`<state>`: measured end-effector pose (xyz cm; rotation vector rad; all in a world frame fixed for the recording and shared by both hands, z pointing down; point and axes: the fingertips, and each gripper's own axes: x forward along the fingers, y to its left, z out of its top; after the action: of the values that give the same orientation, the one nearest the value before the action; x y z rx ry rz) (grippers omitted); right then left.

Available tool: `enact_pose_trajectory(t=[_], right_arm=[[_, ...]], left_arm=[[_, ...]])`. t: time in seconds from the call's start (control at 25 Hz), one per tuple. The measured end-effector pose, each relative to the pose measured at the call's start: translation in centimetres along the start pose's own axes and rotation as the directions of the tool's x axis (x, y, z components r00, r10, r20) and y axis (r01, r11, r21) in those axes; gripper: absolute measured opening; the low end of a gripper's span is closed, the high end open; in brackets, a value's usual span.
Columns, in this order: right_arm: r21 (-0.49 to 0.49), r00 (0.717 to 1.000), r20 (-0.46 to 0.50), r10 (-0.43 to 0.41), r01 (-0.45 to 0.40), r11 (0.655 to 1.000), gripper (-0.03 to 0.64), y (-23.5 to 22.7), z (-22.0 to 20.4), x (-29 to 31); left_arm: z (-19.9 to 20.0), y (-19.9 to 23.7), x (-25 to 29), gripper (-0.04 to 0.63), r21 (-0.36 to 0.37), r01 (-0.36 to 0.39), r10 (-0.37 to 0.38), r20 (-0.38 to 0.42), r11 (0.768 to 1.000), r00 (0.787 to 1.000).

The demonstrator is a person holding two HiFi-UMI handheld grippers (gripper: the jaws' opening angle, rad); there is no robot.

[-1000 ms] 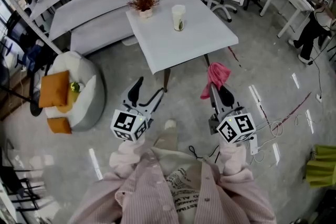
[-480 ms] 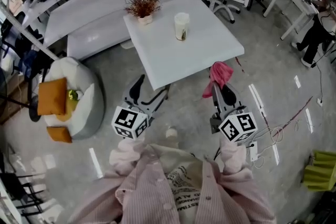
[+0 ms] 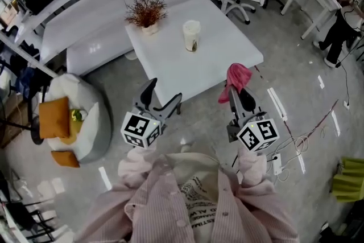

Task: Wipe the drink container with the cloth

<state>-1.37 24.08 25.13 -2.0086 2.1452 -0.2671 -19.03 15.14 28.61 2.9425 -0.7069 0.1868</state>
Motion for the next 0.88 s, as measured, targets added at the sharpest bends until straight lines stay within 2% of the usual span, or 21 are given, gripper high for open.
enact_pose_trajectory(t=[0.2, 0.44, 0.88], right_arm=[[0.009, 1.0, -0.01, -0.019, 0.019, 1.0, 0.04, -1.4, -0.3, 1.3], [0.02, 1.0, -0.029, -0.012, 0.013, 1.0, 0.04, -3.3, -1.3, 3.9], [0.036, 0.996, -0.08, 0.032, -0.029, 0.999, 0.04, -9.1, -0.9, 13.1]], left_arm=[[-0.6, 0.7, 1.8, 0.354, -0.011, 0.016, -0.016, -0.02, 1.0, 1.0], [-1.4, 2.8, 4.1, 0.354, -0.024, -0.009, 0.008, -0.036, 1.0, 0.999], [-1.6, 7.5, 12.5, 0.354, -0.053, -0.04, 0.035, -0.084, 0.998, 0.996]])
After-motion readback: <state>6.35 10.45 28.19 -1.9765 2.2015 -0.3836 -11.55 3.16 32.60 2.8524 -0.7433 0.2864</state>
